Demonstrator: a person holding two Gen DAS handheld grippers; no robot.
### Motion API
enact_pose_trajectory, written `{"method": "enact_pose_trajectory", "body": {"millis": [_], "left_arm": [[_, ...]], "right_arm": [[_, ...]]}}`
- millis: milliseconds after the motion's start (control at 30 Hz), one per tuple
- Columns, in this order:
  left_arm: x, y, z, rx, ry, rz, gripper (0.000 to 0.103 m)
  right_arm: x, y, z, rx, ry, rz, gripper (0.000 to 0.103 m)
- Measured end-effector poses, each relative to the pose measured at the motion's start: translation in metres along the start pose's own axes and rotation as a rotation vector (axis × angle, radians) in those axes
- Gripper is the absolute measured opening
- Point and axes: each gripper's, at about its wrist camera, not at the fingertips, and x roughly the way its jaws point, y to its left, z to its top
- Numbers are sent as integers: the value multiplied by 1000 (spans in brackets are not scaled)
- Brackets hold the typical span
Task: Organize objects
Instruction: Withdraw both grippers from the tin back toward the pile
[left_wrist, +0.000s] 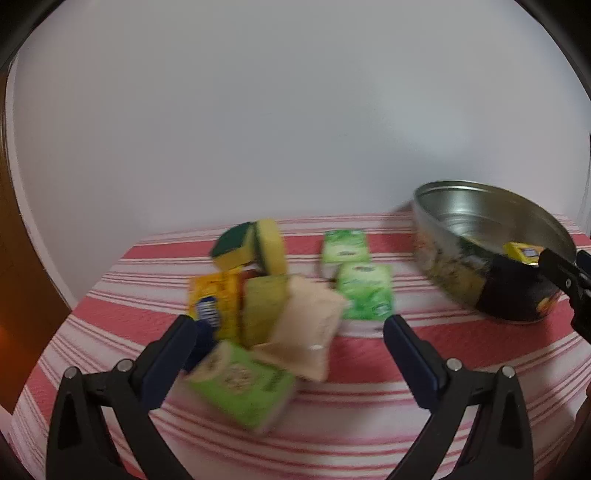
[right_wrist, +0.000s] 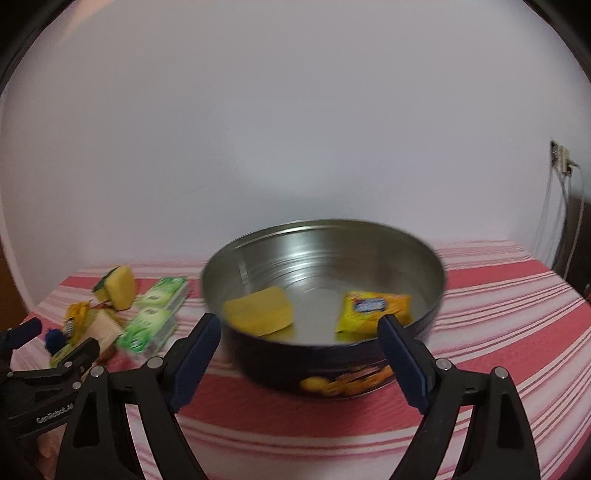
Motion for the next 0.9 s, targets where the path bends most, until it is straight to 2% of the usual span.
{"method": "enact_pose_trajectory", "body": {"millis": [233, 500, 600, 733, 900], "left_arm": [[1, 61, -8, -43, 19, 48, 103], [8, 121, -12, -165, 43, 108, 103], [8, 130, -16, -183, 48, 110, 103], [8, 130, -21, -171, 62, 73, 103], [6, 126, -26, -142, 69, 43, 103]], "right_arm": [[9, 41, -11, -17, 100, 119, 88], [17, 103, -21, -108, 182, 265, 88], [26, 121, -22, -96, 206, 297, 88], [39, 141, -23, -69, 264, 342, 88], [72, 153, -23, 49, 383, 399, 88]]}}
